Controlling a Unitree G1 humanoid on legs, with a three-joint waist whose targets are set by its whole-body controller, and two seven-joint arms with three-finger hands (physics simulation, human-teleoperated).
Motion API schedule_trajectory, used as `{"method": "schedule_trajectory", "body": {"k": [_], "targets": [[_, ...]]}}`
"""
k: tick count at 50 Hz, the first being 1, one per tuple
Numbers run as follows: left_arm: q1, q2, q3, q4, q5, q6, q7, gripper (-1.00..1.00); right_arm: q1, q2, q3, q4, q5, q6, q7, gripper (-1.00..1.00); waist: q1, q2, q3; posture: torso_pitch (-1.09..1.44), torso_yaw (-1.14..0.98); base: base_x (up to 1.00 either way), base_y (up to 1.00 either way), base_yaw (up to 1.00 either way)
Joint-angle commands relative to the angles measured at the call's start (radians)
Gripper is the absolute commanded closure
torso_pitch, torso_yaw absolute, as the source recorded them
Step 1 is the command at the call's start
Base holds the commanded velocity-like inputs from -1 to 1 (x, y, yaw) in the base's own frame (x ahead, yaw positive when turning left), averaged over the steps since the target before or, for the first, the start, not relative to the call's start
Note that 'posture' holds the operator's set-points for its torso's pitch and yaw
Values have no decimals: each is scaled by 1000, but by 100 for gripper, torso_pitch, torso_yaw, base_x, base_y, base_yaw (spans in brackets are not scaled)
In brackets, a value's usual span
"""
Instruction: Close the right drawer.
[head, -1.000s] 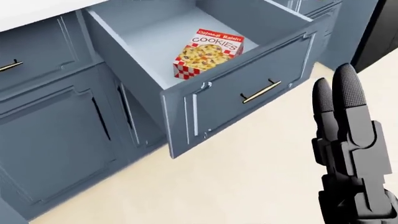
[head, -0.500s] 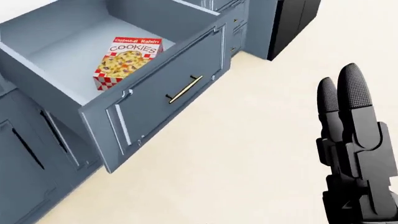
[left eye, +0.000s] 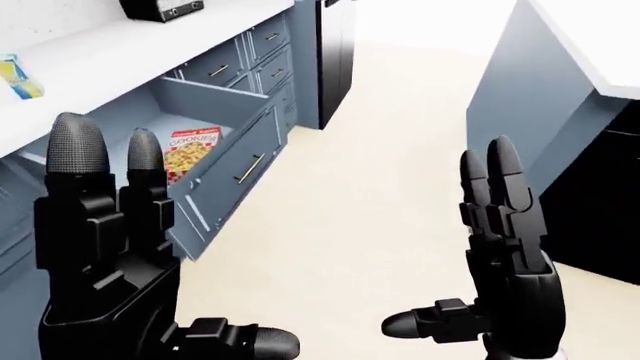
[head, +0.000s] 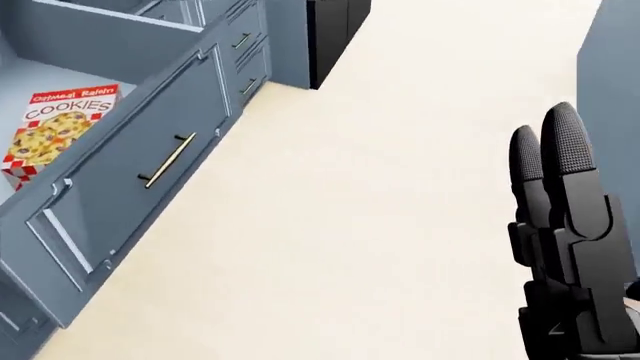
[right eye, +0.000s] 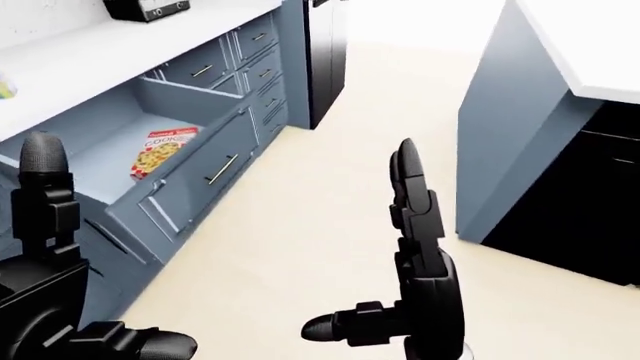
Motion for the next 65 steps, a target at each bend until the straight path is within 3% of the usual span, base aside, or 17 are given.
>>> {"method": "schedule_trajectory", "body": {"k": [1,4,14,18,28,32,33,35,41,45,46,51,54,58,62,64,65], "targets": [[-4,2,7,-24,-4,-21,5,-100,-5,2,4,-30,3,-27,-1,-100,4,-2,-3,0,0,0,0,-48],[-2,1,6,-19,-5,-27,3,-100,-2,2,1,-18,6,-43,-1,-100,9,70,-18,0,0,0,0,-48],[2,1,3,-14,-3,-36,2,-100,-2,4,-1,-14,4,-46,0,-100,17,-11,-15,0,0,0,0,-49],[-1,2,5,-18,-4,-30,4,-100,-7,6,2,-21,0,-32,1,-100,12,-93,-34,0,0,0,0,-49],[3,1,5,-20,-4,-34,4,-100,-3,5,1,-15,1,-42,-1,-100,2,-10,-2,0,0,0,0,-49],[5,1,7,-15,-5,-40,3,-100,-3,5,-1,-14,3,-44,-1,-100,12,85,-24,0,0,0,0,-48],[4,1,6,-17,-5,-37,3,-100,-4,5,-3,-12,4,-45,-1,-100,24,40,-13,0,0,0,0,-48],[4,1,4,-29,-3,-26,4,-100,-5,7,-1,-19,1,-37,0,-100,17,51,-8,0,0,0,0,-48],[4,0,7,-16,-6,-38,2,-100,-17,11,-9,-22,8,-18,-5,-100,23,-3,-16,0,0,0,0,-43],[4,0,5,-11,-4,-42,2,-100,-50,26,-33,-29,-3,58,-39,-100,44,-95,-35,0,0,0,0,0],[3,0,6,-11,-4,-41,2,-100,-51,27,-30,-26,-16,62,-42,-100,39,-61,-17,0,0,0,0,0],[3,0,8,-12,-5,-41,2,-100,-43,20,-20,-23,-33,49,-43,-100,21,-35,-29,0,0,0,6,0],[3,0,10,-7,-7,-47,1,-100,-43,20,-18,-21,-39,52,-43,-100,10,-59,-35,0,0,0,33,0],[3,-1,11,-14,-7,-40,0,-100,-44,19,-16,-23,-37,58,-41,-100,2,-47,-27,0,0,0,37,0],[-1,-1,10,-22,-5,-29,1,-100,-42,17,-17,-14,-27,51,-38,-100,-5,3,-17,0,0,0,37,0],[-2,-1,11,-23,-6,-26,1,-100,-42,17,-17,-12,-27,52,-38,-100,-3,70,-39,0,0,0,38,0],[-3,-1,10,-24,-6,-24,2,-100,-43,17,-16,-12,-26,54,-36,-100,2,68,-42,0,0,0,38,0]]}}
